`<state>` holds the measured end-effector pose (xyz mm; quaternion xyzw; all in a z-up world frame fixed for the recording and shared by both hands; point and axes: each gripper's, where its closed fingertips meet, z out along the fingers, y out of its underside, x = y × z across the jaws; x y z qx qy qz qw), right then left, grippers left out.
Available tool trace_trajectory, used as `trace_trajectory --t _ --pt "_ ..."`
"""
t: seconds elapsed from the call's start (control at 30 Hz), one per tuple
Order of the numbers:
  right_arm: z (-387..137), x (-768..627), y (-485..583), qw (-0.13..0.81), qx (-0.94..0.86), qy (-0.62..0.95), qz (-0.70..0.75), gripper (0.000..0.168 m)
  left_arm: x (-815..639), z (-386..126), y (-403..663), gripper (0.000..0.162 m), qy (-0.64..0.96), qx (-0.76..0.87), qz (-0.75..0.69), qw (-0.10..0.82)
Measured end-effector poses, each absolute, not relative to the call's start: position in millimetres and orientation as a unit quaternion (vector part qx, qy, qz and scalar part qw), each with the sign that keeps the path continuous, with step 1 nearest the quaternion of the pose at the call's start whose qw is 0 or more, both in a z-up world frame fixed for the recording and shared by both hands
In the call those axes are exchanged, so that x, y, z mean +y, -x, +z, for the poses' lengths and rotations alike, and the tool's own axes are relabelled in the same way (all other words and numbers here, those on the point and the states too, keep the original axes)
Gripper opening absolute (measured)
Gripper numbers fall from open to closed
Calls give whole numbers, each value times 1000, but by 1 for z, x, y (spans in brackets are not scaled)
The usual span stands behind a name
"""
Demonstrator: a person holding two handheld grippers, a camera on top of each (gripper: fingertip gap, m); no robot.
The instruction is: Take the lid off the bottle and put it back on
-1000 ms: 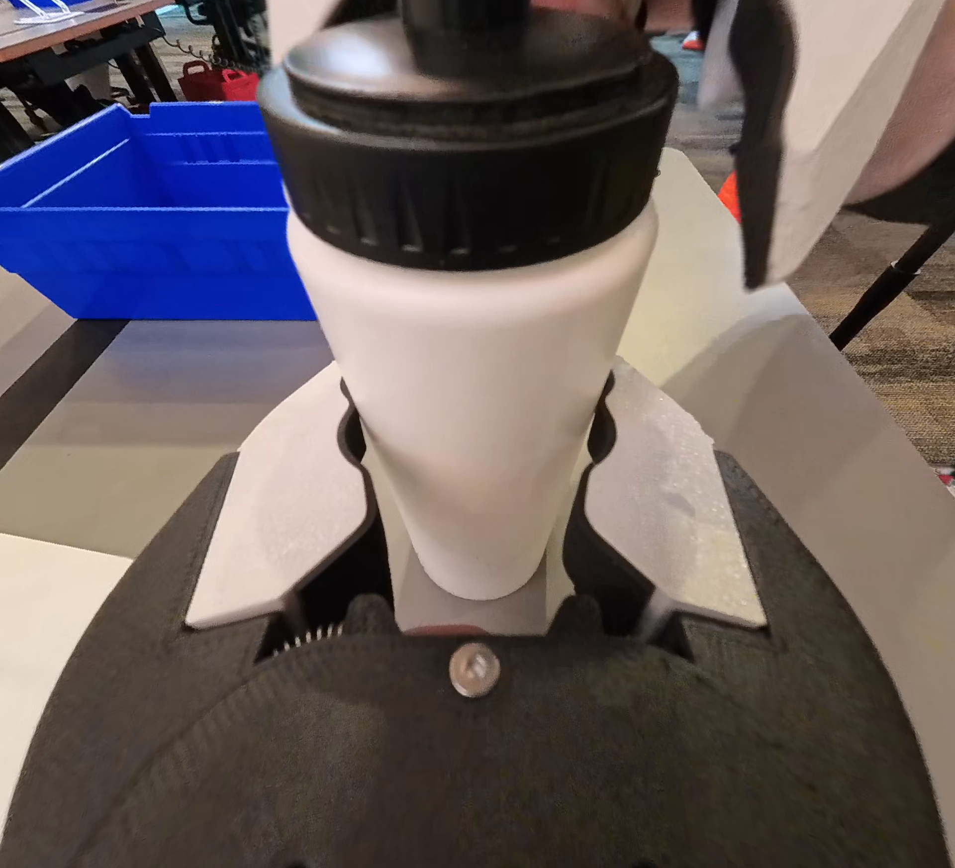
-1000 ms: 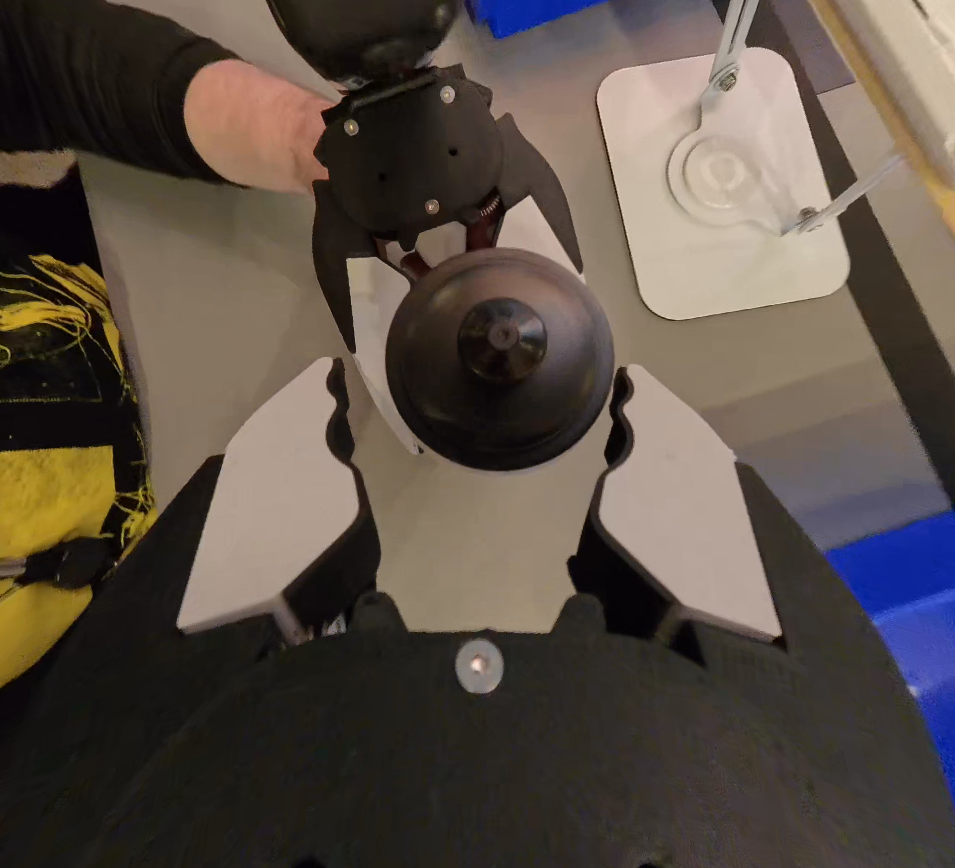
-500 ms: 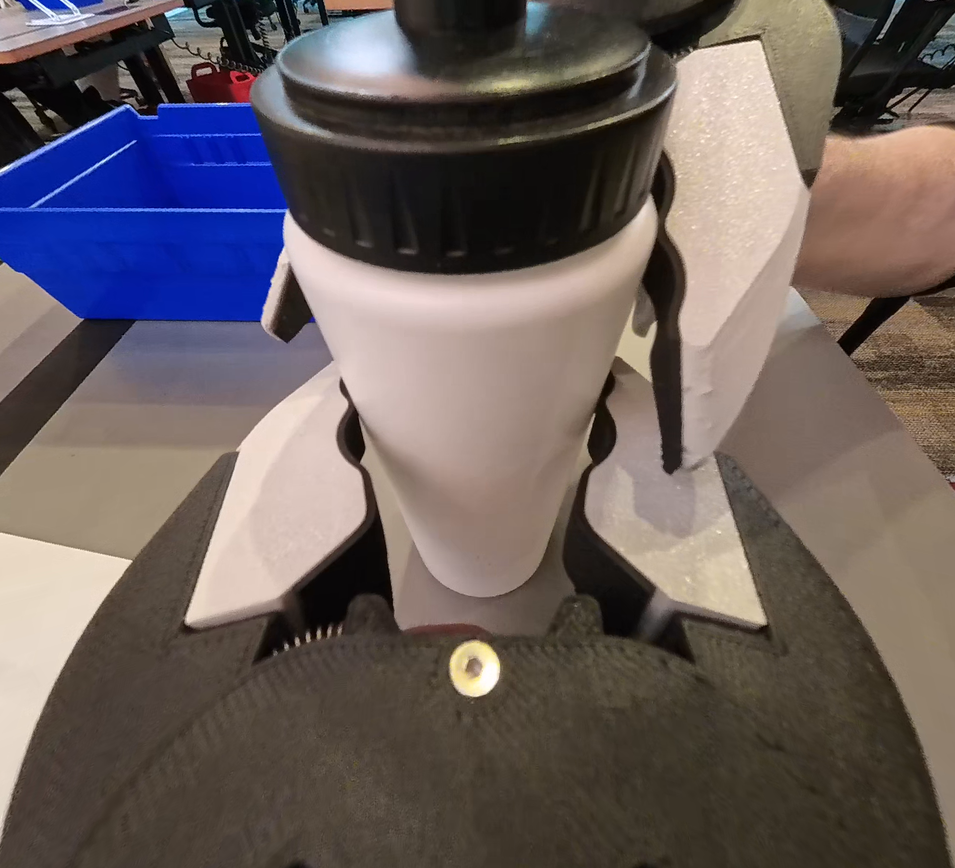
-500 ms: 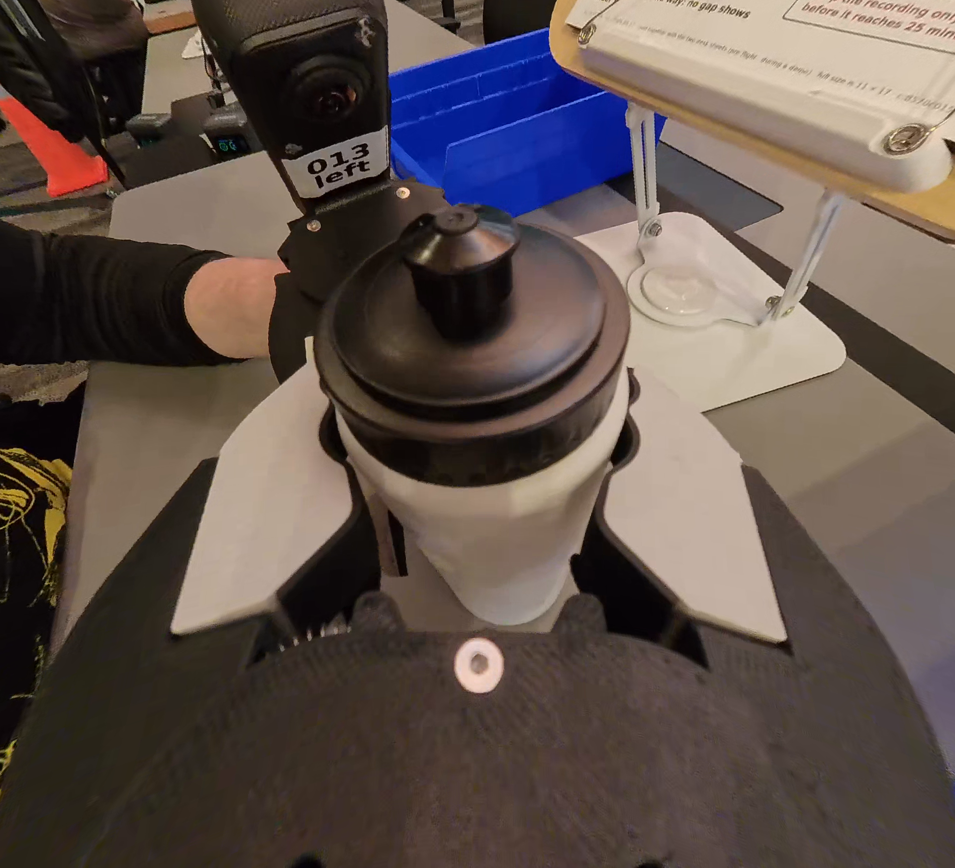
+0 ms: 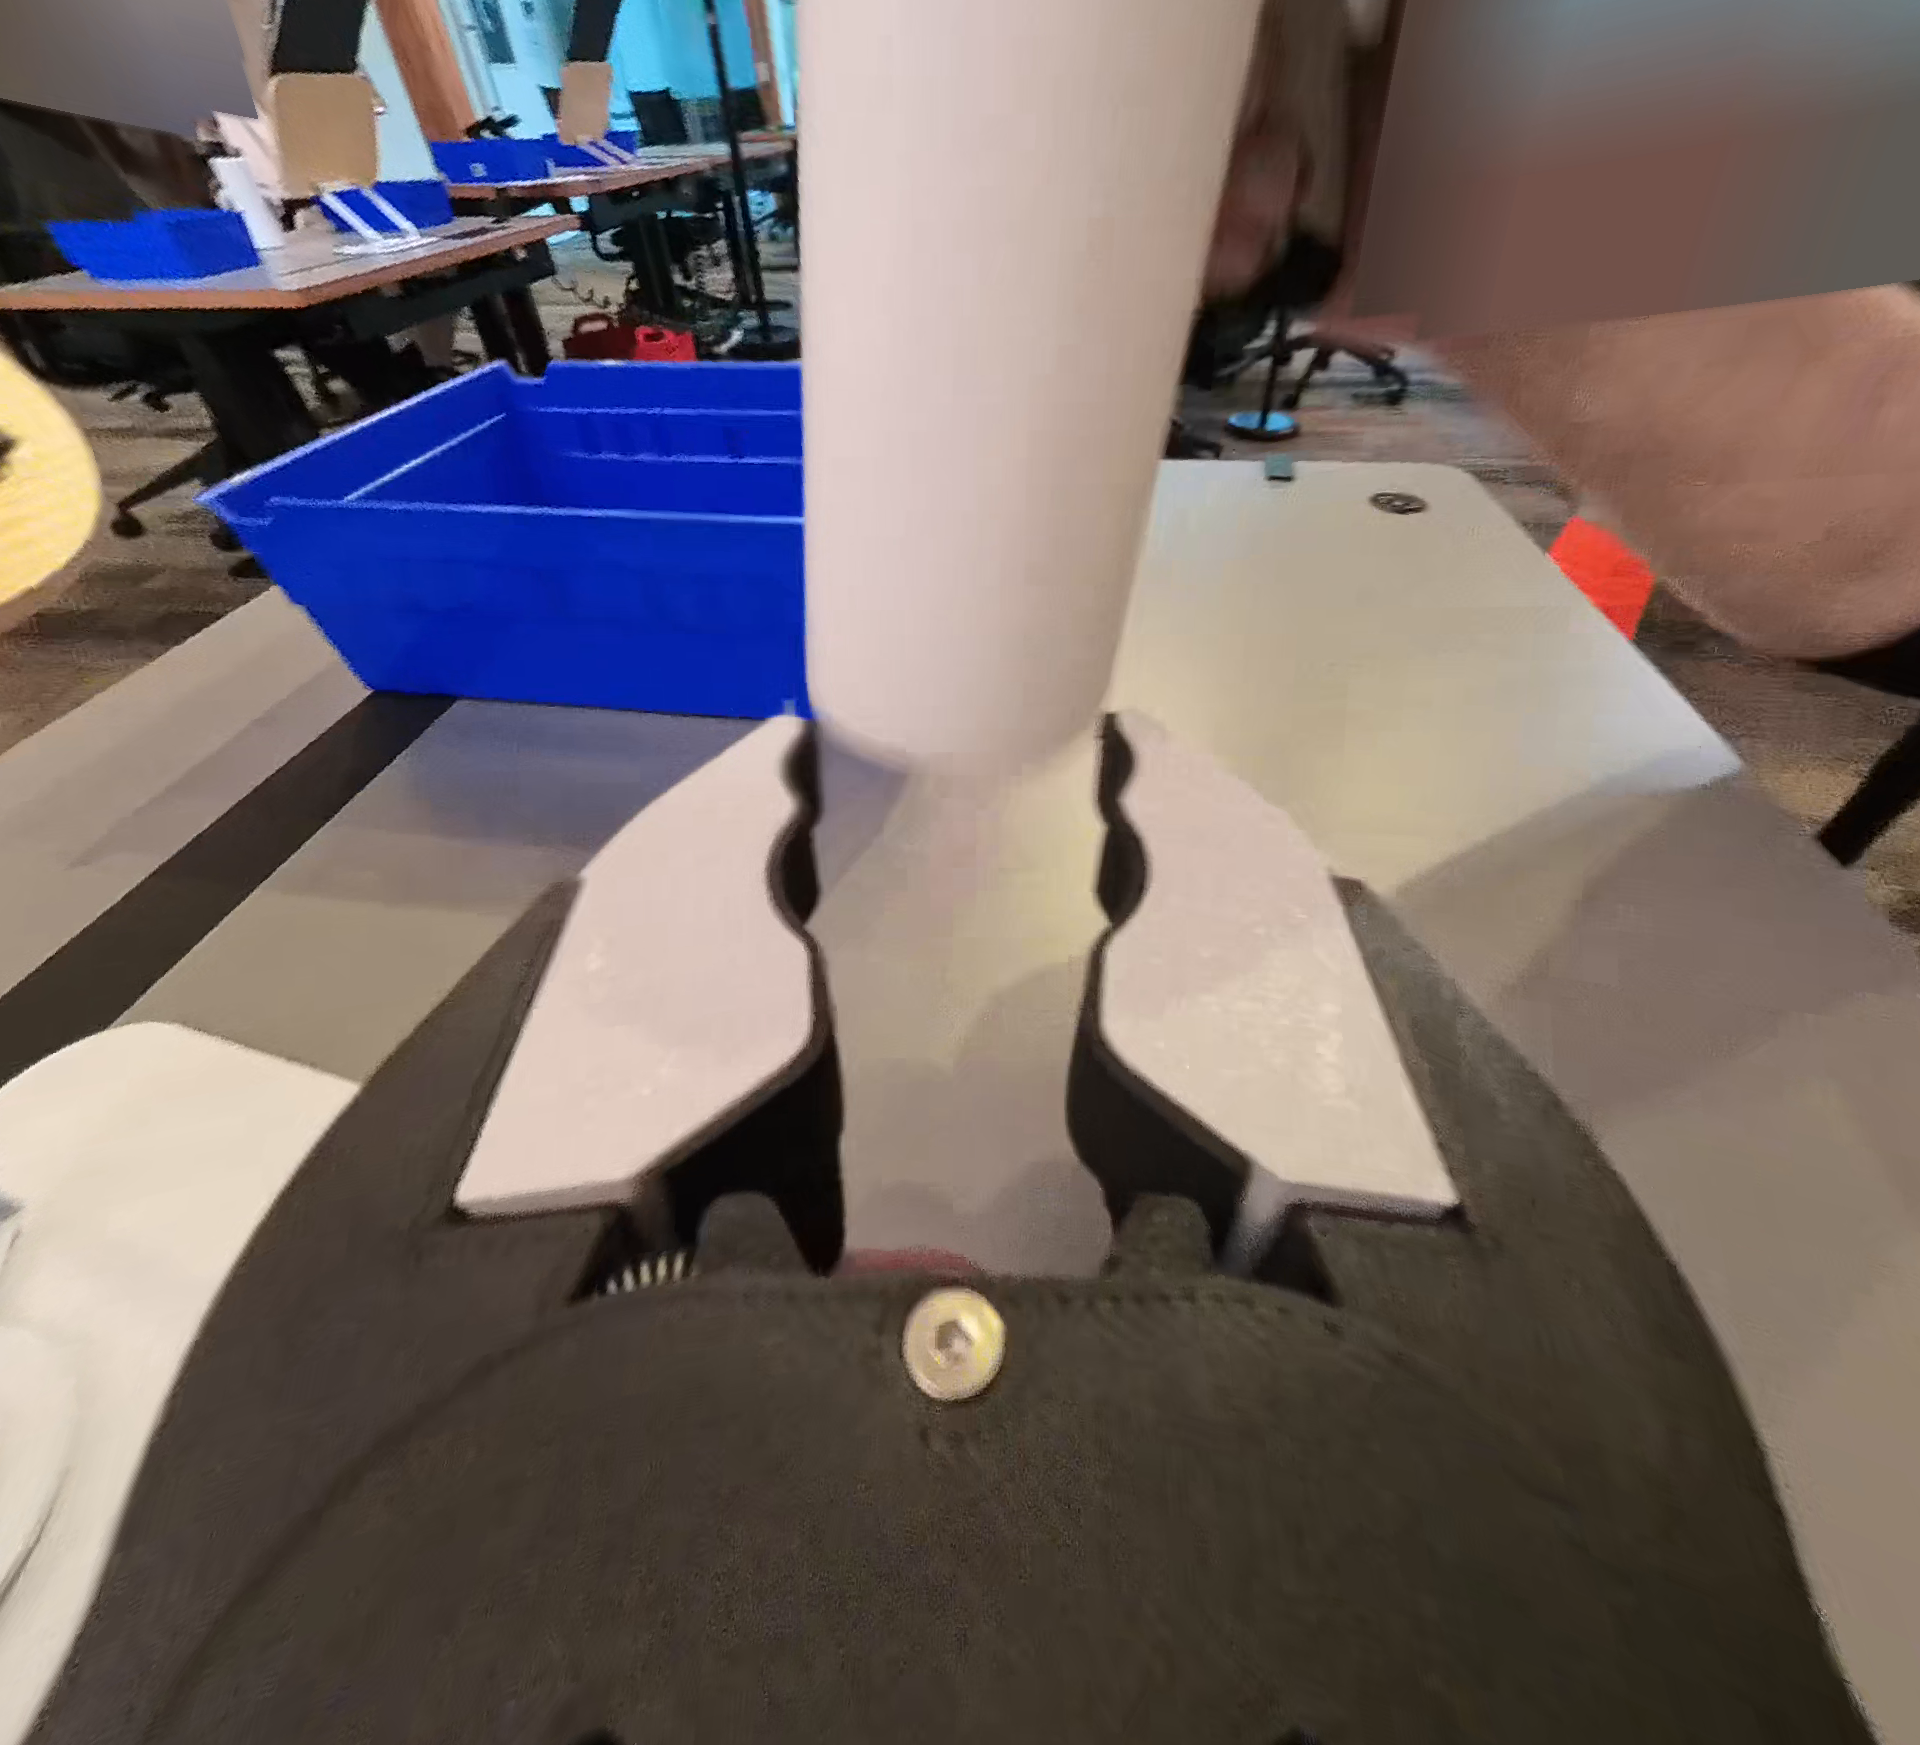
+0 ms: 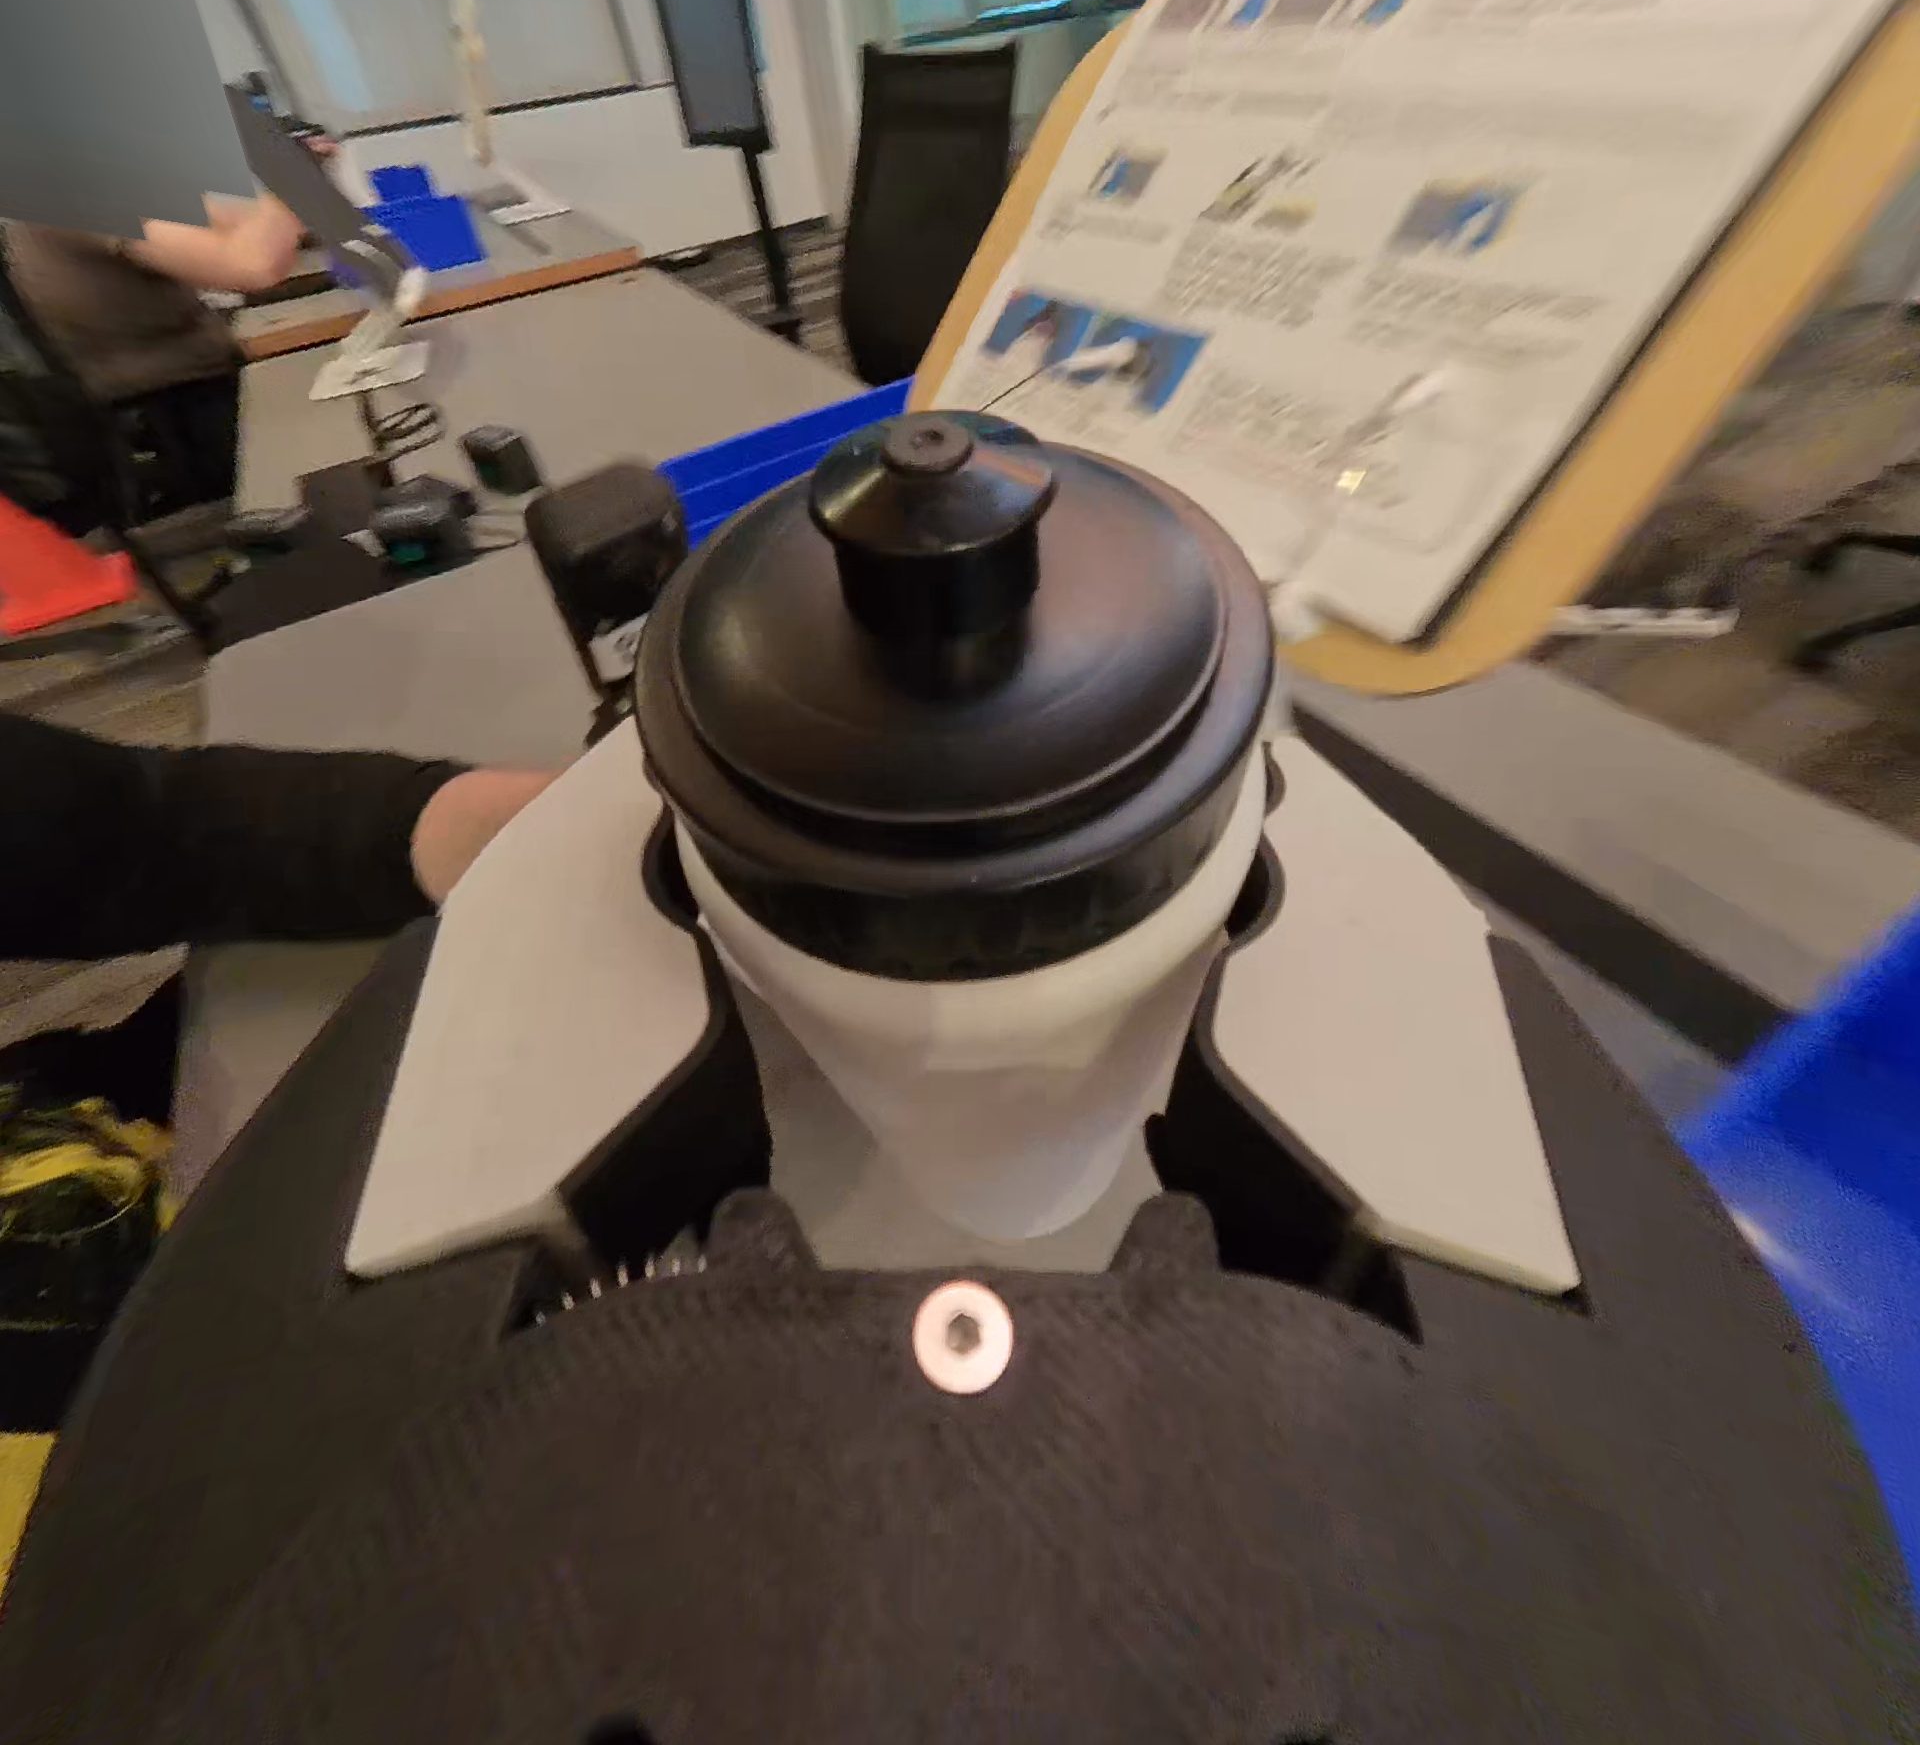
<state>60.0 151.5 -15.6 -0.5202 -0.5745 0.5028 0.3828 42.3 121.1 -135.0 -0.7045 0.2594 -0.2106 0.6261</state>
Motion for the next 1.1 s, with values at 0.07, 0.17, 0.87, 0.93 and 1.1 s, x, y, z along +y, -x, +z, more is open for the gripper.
trace_trajectory --t 0.07,0.17,0.87,0.93,1.1 --pt "9 189 -75 418 -562 541 465 101 127 -142 -33 26 711 240 -195 632" --pt "20 246 -88 417 -544 598 416 101 132 -153 -27 10 722 226 -181 628" --pt "-141 404 -59 209 -464 797 324 97 145 -183 -15 19 754 215 -139 605" --pt "-155 412 -56 198 -455 808 320 94 146 -185 -14 20 756 214 -138 603" --pt "-192 410 -55 136 -445 823 327 76 147 -186 -15 25 758 213 -136 601"
